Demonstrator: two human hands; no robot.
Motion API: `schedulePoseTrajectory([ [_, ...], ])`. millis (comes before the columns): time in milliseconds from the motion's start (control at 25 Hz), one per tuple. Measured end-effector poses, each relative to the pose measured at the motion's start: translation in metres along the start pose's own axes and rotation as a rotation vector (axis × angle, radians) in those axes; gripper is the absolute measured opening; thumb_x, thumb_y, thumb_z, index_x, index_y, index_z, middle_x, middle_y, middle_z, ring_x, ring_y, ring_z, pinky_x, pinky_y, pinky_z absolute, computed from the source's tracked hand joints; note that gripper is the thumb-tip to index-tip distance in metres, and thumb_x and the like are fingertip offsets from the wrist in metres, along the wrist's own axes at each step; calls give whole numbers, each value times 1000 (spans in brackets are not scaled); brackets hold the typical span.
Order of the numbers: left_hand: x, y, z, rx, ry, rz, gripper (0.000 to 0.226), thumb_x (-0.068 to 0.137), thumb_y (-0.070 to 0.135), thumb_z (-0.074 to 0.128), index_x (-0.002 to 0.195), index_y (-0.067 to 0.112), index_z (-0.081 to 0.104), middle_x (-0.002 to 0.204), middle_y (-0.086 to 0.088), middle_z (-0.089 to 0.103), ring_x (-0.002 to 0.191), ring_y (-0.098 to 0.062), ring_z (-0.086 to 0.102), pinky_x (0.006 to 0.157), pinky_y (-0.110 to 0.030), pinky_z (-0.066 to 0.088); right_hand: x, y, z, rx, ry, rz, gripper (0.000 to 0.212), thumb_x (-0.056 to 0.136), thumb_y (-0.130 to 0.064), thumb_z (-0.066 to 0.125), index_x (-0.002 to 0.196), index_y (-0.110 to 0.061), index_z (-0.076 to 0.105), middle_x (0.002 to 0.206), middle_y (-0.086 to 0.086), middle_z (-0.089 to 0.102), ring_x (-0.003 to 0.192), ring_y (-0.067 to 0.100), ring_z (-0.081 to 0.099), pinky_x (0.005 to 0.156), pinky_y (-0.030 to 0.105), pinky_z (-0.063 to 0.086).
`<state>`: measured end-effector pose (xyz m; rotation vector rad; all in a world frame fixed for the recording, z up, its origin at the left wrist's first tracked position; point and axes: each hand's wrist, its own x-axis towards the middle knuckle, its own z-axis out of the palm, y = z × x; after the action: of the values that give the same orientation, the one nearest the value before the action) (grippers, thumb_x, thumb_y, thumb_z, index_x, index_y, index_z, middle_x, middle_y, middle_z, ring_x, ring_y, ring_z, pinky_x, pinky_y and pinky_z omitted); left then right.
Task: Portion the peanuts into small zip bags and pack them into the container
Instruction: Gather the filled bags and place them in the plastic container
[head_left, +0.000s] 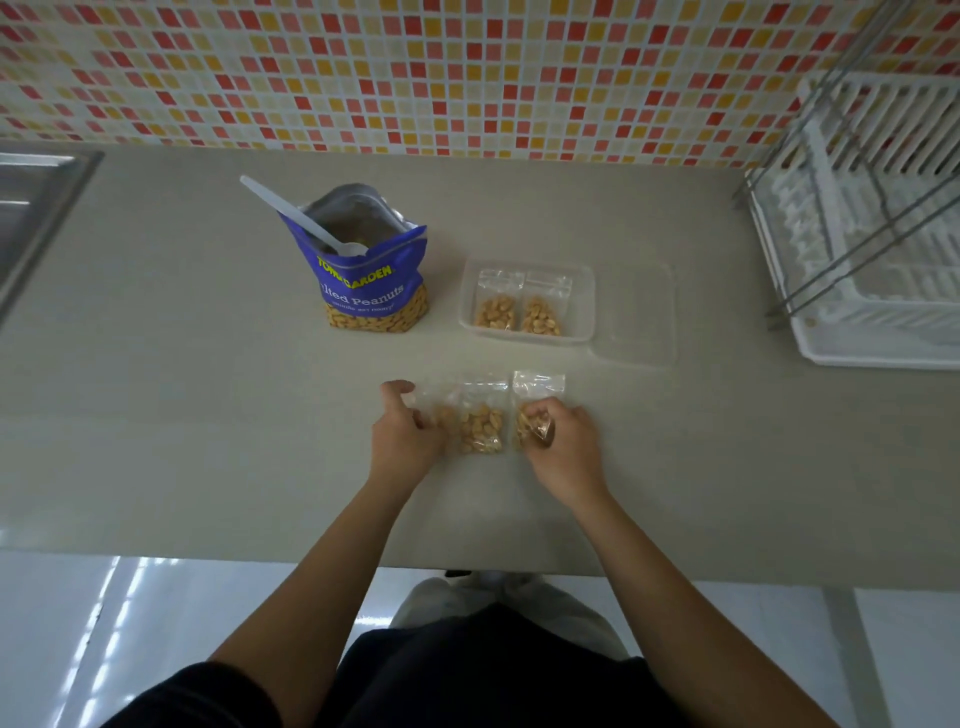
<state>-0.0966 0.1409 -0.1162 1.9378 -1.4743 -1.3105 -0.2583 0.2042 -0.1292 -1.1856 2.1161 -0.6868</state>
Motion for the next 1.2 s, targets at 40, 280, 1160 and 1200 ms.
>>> schedulePoseTrajectory([
  [40, 0, -1, -1, -110, -6, -32, 62, 76, 4, 67, 126, 15, 33, 80, -4, 55, 80, -24, 58, 73, -36, 51, 0, 0, 1, 24, -4, -9, 30, 76, -6, 63, 103, -21, 63, 90, -1, 48, 90, 20, 53, 89, 29, 42],
  [280, 2, 1, 14, 106, -79, -96, 37, 75, 30, 67, 103, 8, 57, 98, -6, 63, 94, -24, 60, 82, -33, 52, 3, 0, 8, 50, -109, 1, 39, 83, -14, 63, 121, -19, 58, 117, 11, 50, 105, 21, 55, 87, 9, 29],
  [1160, 18, 53, 23, -419, -236, 148, 16, 89, 13, 59, 75, 10, 55, 67, -6, 57, 66, -18, 53, 64, -34, 46, 29, 4, -38, 373, 158, -111, 41, 83, -6, 64, 121, -20, 56, 119, -3, 56, 102, 9, 57, 87, 7, 42],
  [1200, 28, 70, 23, -422, -225, 165, 10, 90, 14, 58, 81, 9, 58, 72, -8, 60, 69, -20, 56, 66, -36, 48, 44, -1, -48, 329, 190, -122, 41, 83, -4, 62, 122, -17, 56, 119, -1, 55, 101, 11, 57, 85, 6, 41],
])
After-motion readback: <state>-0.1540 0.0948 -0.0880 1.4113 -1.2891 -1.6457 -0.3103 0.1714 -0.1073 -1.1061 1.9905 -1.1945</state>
